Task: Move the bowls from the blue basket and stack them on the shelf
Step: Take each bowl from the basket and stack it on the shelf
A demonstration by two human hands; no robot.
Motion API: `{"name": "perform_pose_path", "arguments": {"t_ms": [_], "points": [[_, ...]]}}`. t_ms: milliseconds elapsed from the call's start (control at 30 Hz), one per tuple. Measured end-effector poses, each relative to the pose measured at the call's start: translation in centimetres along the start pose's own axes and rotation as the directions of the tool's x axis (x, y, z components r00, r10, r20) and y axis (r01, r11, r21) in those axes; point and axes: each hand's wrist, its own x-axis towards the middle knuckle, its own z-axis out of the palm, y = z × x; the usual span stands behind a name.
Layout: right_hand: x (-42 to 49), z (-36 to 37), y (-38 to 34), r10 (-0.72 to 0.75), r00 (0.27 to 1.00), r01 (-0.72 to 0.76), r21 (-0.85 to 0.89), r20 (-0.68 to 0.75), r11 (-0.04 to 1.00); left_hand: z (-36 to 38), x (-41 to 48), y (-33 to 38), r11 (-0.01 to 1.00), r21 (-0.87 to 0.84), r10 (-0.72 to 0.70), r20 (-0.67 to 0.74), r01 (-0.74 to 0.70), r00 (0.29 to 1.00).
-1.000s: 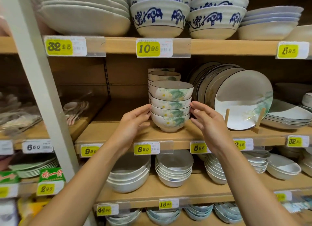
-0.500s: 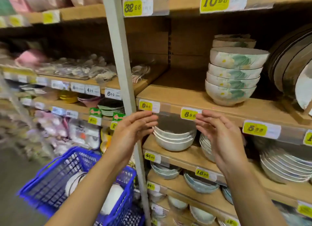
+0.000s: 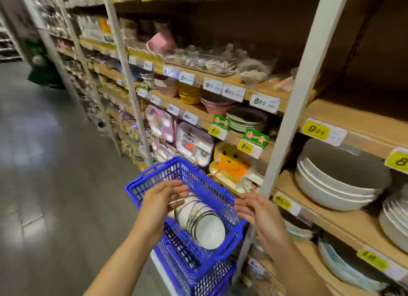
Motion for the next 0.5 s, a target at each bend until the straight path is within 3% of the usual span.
{"name": "perform_pose_path", "arguments": {"t_ms": [267,500], "points": [[4.8,7.0,7.8,0.175,0.974,-0.19,-0.098,-0.142,0.977,-7.8,7.5,-1.4,0.977,0.146,-0.159,0.01,0.156,0.987],[7.0,9.6,12.4,0.403,0.865,-0.426,-0.012,-0.298,0.905,-10.4,14.0,-4.3,0.898,0.335,-0.337,0.111,0.283,0.935]]}}
